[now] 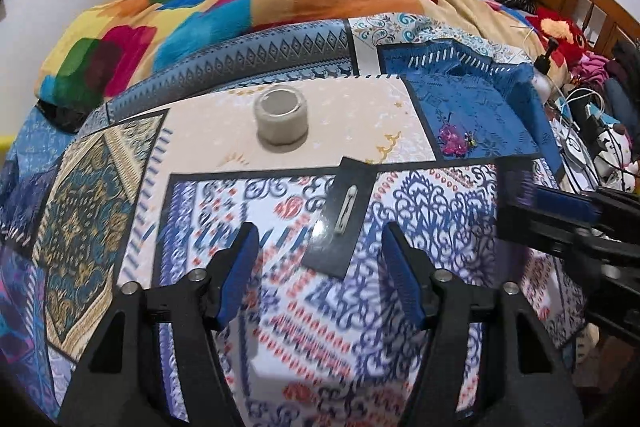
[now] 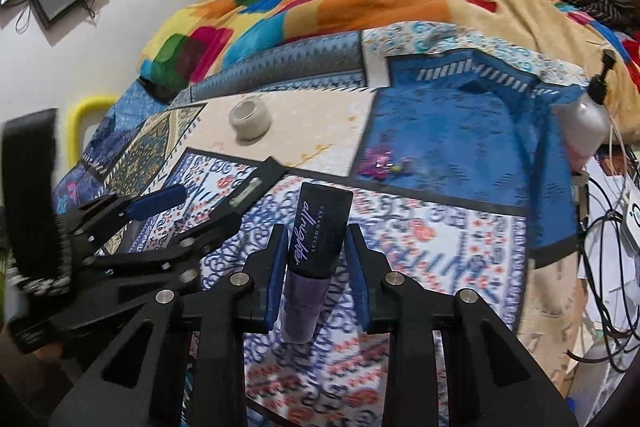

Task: Collect trash
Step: 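Grasp the black razor with the left tool while the right tool grasps the black cylinder, then carry the razor and cylinder in both tools to the white bucket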

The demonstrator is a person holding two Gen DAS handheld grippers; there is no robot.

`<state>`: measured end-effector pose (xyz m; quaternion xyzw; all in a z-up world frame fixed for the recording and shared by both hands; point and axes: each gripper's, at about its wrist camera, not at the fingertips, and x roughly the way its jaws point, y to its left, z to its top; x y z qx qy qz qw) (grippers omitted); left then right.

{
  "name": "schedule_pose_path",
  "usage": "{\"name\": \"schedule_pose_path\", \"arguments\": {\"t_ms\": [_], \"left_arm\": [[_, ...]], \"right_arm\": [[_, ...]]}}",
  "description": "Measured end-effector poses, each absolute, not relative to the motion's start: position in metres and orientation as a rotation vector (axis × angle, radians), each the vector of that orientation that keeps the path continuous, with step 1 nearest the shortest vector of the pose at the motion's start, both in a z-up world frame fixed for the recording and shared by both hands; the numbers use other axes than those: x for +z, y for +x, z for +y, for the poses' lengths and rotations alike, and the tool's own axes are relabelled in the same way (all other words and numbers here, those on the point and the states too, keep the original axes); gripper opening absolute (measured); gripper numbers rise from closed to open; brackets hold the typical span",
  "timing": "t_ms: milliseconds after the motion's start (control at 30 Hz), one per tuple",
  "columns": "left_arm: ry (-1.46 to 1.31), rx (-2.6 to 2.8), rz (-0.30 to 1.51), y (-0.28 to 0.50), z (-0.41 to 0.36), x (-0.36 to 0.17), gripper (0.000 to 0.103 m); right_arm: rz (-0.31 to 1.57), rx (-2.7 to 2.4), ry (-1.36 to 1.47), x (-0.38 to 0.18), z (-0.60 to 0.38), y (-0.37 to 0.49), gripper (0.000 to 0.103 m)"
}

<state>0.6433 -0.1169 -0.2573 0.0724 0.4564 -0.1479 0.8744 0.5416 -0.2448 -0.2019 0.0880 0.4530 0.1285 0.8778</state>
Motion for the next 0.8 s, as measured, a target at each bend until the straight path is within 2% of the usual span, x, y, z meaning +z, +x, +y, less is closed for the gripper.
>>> {"name": "schedule_pose_path", "arguments": {"t_ms": [133,200,233,533,800], "left_arm": [[0.157,-0.313,0.969,0.651,-0.124,-0.263,0.043],[0.170,-0.332,0.976,0.649,-0.128,-0.262,0.029],[0.182,-0.335,0.983,0.649,-0.131,-0.261,0.026],[0.142,-0.345,1.017,0.626,-0.132,-0.254,0.025],[0.096,-0.325,0.960,0.588,-0.127,-0.211,0.025]], "right_arm": [[0.936,0.265,0.197,-0.199,-0.256,0.539,0.026],[0.932,0.267,0.202,-0.198,-0.258,0.538,0.026],[0.930,0.267,0.203,-0.198,-0.260,0.537,0.026],[0.924,0.266,0.205,-0.188,-0.266,0.527,0.025],[0.891,0.263,0.191,-0.158,-0.268,0.508,0.025]]}}
